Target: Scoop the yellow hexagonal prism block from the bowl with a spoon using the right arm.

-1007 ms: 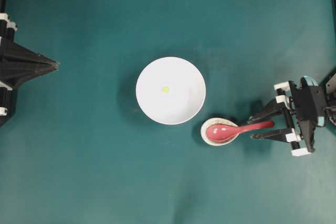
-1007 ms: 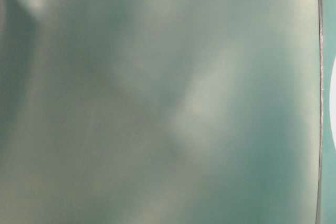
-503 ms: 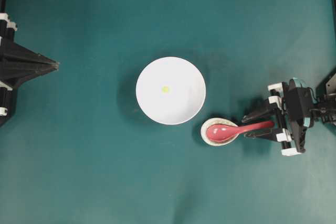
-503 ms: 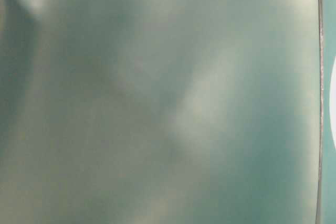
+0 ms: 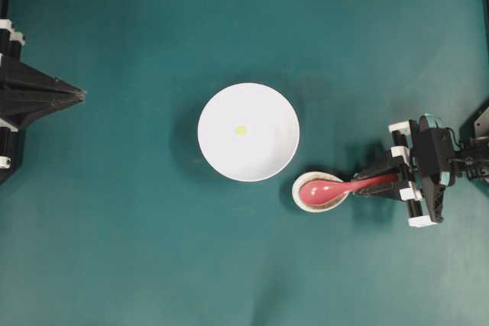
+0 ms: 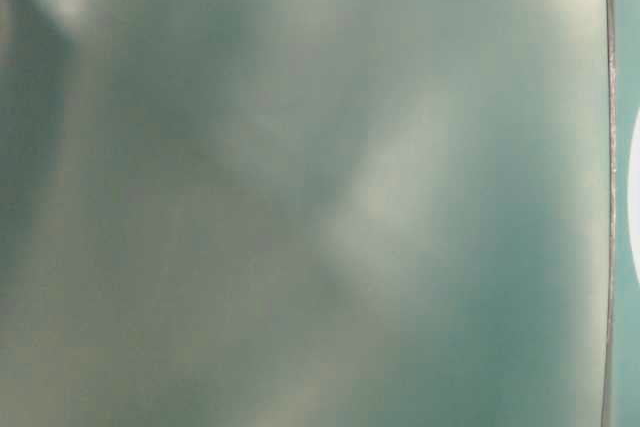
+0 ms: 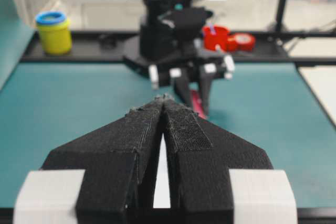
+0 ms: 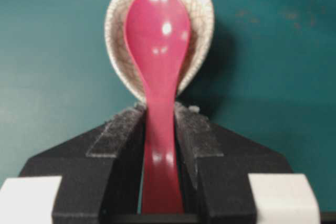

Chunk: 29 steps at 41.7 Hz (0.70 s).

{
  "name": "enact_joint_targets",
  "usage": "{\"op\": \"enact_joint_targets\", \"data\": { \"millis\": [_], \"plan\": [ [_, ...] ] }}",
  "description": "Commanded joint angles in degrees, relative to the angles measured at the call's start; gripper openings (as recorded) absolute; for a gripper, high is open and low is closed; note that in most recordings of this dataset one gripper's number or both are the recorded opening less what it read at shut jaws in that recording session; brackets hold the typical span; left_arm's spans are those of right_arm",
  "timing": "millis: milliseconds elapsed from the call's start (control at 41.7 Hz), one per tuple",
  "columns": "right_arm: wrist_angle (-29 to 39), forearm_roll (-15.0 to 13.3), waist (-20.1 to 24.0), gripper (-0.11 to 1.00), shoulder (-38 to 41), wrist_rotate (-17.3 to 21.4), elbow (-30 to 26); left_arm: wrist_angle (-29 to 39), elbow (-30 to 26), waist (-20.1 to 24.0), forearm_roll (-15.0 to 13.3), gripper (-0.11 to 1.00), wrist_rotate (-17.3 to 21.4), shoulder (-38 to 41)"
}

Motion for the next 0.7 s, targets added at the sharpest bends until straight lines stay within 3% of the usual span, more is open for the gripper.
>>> {"op": "enact_joint_targets", "data": {
  "millis": [0, 288, 671],
  "plan": [
    [-0.4, -0.1, 0.2, 0.23, -1.1, -0.1, -0.5, -0.3, -1.2, 0.0, 0.1, 0.0, 0.0, 0.5],
    [6.5, -0.1, 0.2, 0.23, -7.6, -0.2, -1.5, 0.2, -1.2, 0.0, 0.2, 0.0, 0.0, 0.5],
    [27.9, 0.0, -1.1, 0.22, -20.2, -0.5, -8.3, 0.1, -1.2, 0.0, 0.1, 0.0, 0.0, 0.5]
  ]
}}
